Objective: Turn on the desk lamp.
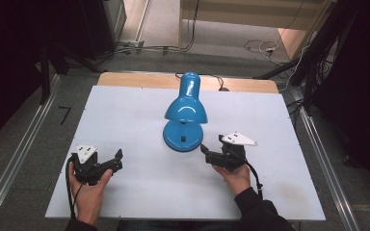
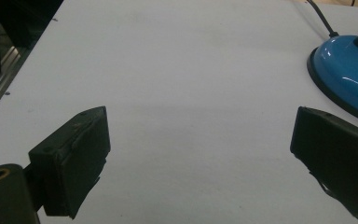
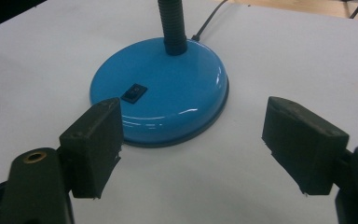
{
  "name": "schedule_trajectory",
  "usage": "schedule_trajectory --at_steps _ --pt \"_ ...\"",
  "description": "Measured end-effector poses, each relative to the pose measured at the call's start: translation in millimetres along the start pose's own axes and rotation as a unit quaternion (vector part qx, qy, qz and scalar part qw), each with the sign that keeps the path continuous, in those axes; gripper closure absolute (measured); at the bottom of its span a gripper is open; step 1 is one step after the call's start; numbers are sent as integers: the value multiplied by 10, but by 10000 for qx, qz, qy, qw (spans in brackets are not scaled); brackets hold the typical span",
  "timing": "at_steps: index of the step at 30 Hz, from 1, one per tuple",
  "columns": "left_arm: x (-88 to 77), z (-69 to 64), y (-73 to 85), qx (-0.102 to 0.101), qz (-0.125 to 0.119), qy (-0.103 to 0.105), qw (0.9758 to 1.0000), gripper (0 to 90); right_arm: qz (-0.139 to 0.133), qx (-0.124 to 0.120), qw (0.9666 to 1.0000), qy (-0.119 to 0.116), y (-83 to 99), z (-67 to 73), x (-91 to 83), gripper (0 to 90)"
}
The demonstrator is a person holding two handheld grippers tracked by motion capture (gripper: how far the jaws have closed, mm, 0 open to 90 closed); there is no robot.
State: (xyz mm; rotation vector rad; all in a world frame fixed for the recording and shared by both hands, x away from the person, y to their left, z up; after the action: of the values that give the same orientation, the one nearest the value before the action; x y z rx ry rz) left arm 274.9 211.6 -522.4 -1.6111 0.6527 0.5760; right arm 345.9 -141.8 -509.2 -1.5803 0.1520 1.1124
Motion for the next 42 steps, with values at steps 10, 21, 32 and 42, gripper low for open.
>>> schedule_trajectory --at_steps 10,21,32,42 --pt "-6 -1 0 -6 -13 4 10000 57 21 167 9998 -96 -50 80 139 275" --pt "-4 7 -1 -6 -17 2 10000 57 -88 97 9999 -32 -110 163 215 526" --pt "-9 13 -1 -19 -21 10 10000 57 -235 113 9996 85 -202 243 263 758" --pt "-12 19 -3 -38 -31 35 10000 58 -114 -108 9996 218 -244 325 359 873"
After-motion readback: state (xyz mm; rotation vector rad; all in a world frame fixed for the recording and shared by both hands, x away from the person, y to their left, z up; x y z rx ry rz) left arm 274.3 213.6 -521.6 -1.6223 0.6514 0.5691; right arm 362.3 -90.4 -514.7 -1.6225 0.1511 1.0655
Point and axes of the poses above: each handheld gripper's, and its own axes: x roughly forward along the jaws, y roughly out of its underside, z roughly to its left, the point moved 6 cm from there along x, roughly forward along the jaws, and after that the axes turned 14 degrees about z, right-handed, at the moved point
